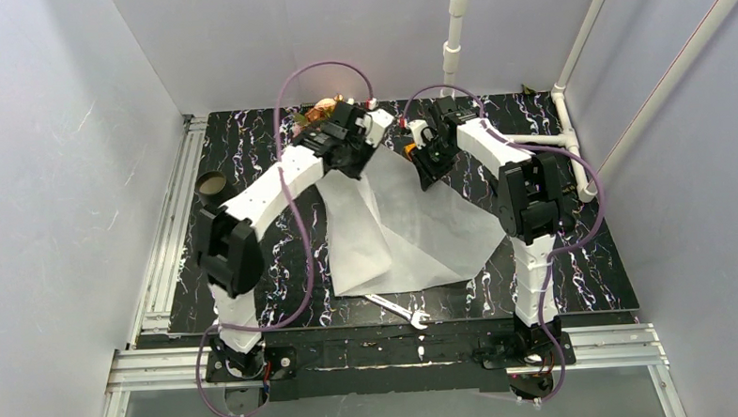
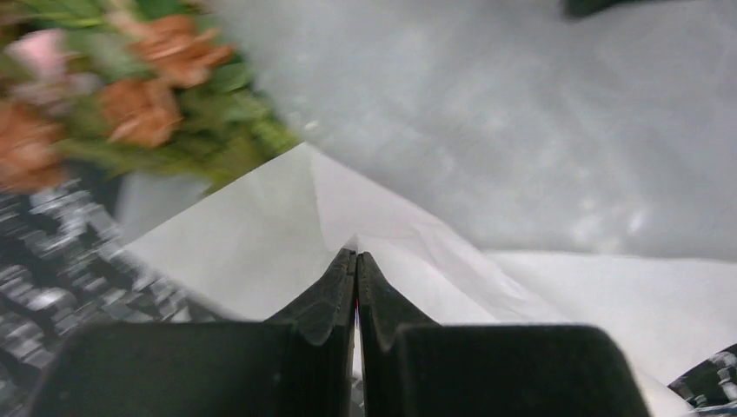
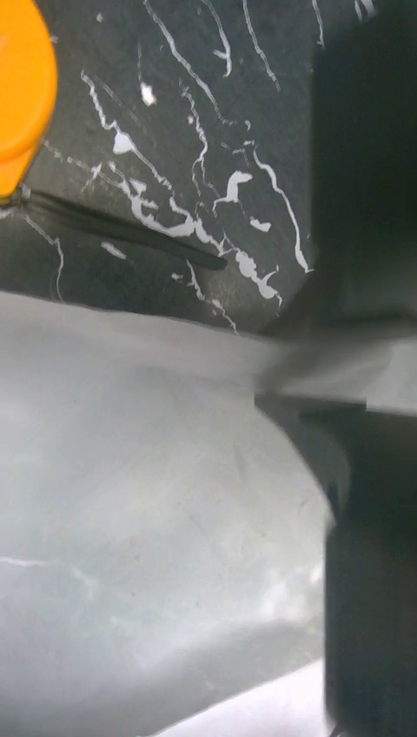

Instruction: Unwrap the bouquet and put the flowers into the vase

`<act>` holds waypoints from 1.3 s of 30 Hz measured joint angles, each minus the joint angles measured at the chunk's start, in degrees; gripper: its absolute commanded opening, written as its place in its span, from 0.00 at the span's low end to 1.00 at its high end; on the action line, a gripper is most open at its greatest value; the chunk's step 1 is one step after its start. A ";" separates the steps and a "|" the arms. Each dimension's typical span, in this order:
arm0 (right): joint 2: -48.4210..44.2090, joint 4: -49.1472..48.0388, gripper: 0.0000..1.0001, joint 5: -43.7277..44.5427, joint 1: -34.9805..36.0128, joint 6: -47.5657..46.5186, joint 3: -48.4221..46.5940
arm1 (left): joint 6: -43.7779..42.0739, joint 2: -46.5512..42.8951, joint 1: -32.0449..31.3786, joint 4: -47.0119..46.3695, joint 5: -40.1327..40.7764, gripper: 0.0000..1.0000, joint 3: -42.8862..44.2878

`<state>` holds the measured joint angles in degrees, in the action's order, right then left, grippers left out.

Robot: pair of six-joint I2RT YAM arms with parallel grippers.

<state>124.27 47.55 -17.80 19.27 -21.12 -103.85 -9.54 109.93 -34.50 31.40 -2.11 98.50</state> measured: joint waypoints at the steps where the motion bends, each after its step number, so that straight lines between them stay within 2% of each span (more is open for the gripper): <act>1: 0.00 -0.07 0.15 0.46 0.00 0.13 0.00 | -1.38 -1.86 0.42 1.29 1.31 0.00 0.04; 3: 0.00 -0.35 0.01 1.92 0.00 0.13 0.00 | -5.35 -7.61 1.90 4.42 4.92 0.00 -0.09; 9: 0.00 -1.77 0.01 5.01 0.00 1.44 0.02 | -14.91 -25.31 7.08 9.94 13.90 0.00 -5.29; 10: 0.00 -2.10 0.01 5.40 0.00 1.62 0.04 | -16.50 -28.17 8.11 11.39 15.58 0.11 -6.49; 12: 0.00 -2.56 0.01 5.79 0.00 1.81 0.11 | -18.75 -31.50 9.27 13.79 17.92 0.46 -7.98; 13: -0.02 -2.75 0.01 5.97 0.00 1.90 0.13 | -19.85 -32.72 9.66 14.95 18.91 0.60 -8.68; 15: -0.02 -2.84 0.01 6.12 0.00 1.99 0.15 | -21.84 -34.21 10.23 17.57 19.85 0.74 -9.46; 17: -0.02 -2.91 0.01 6.12 0.00 2.14 0.20 | -22.56 -34.29 10.40 18.75 18.73 0.79 -9.27; 19: 0.00 -3.02 0.01 6.16 0.00 2.23 0.28 | -22.77 -33.03 10.21 20.17 16.31 0.81 -6.93; 24: 0.00 -3.19 0.01 6.71 0.00 2.34 0.50 | -22.38 -24.26 7.23 19.54 12.24 0.81 7.26; 28: 0.00 -3.56 0.01 7.23 0.00 2.36 0.50 | -22.10 -18.34 3.72 17.88 10.14 0.73 10.86; 32: 0.00 -4.96 0.01 8.92 0.04 2.34 0.50 | -19.26 -13.70 2.84 17.77 7.61 0.64 6.84; 35: -0.02 -6.43 0.01 10.64 0.04 2.34 0.55 | -15.63 -12.44 5.09 18.25 4.13 0.56 -1.57; 38: 0.00 -7.52 0.01 11.65 0.04 2.38 0.55 | -13.77 -12.37 7.72 18.36 1.46 0.55 -8.22; 39: 0.00 -7.72 0.01 11.87 0.04 2.49 0.55 | -13.27 -12.37 9.46 17.86 0.31 0.54 -13.42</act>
<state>124.27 39.83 -5.93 19.31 -18.63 -103.31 -22.81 97.56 -25.04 49.25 -1.80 85.08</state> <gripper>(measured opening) 0.028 0.553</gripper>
